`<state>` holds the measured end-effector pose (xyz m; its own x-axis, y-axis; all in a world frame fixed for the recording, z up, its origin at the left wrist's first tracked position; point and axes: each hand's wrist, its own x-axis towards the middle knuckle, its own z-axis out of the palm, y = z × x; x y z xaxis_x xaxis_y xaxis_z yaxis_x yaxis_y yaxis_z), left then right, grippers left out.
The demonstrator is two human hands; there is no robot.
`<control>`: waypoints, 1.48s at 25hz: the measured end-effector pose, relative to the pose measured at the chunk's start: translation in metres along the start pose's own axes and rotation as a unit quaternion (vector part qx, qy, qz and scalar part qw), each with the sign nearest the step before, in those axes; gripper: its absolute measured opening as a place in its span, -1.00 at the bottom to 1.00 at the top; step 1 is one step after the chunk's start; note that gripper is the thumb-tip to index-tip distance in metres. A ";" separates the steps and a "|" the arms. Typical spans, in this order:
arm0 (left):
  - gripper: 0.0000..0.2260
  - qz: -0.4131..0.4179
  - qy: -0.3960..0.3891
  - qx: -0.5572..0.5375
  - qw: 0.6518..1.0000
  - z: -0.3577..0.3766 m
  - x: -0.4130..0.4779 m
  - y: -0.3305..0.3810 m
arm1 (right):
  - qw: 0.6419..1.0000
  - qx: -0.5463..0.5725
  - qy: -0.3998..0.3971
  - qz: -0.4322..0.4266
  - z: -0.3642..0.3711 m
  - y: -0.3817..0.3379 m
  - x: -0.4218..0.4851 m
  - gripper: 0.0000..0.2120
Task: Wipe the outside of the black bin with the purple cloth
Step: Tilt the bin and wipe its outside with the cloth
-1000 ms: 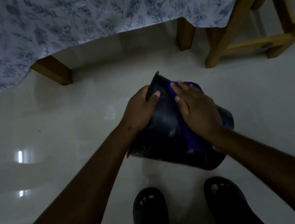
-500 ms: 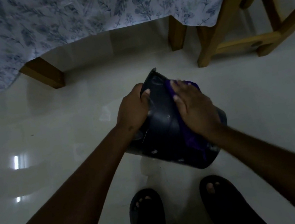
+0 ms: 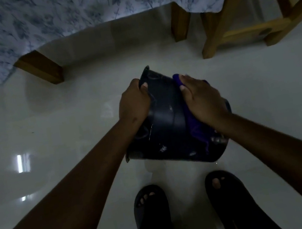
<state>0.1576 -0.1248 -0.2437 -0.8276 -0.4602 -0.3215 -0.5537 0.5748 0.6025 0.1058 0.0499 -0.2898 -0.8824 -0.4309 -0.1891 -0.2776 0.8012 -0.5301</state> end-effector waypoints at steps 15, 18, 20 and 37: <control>-0.75 -0.033 0.029 0.012 0.999 0.006 0.003 -0.001 | 0.995 -0.083 -0.004 -0.056 0.013 -0.017 -0.087 -0.48; -0.77 -0.015 0.028 0.019 0.999 0.004 0.002 0.000 | 0.990 -0.068 0.003 -0.120 0.020 -0.023 -0.065 -0.49; -0.76 -0.012 0.026 0.015 0.999 0.003 0.002 0.003 | 0.997 -0.015 -0.023 -0.072 0.014 -0.010 -0.009 -0.51; -0.79 0.070 0.006 -0.015 0.997 -0.012 -0.050 -0.045 | 0.999 0.053 0.009 -0.009 -0.002 0.002 0.014 -0.54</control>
<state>0.2246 -0.1356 -0.2457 -0.8955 -0.3847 -0.2240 -0.4294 0.6139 0.6623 0.0919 0.0464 -0.2921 -0.8841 -0.4371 -0.1650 -0.2530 0.7448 -0.6175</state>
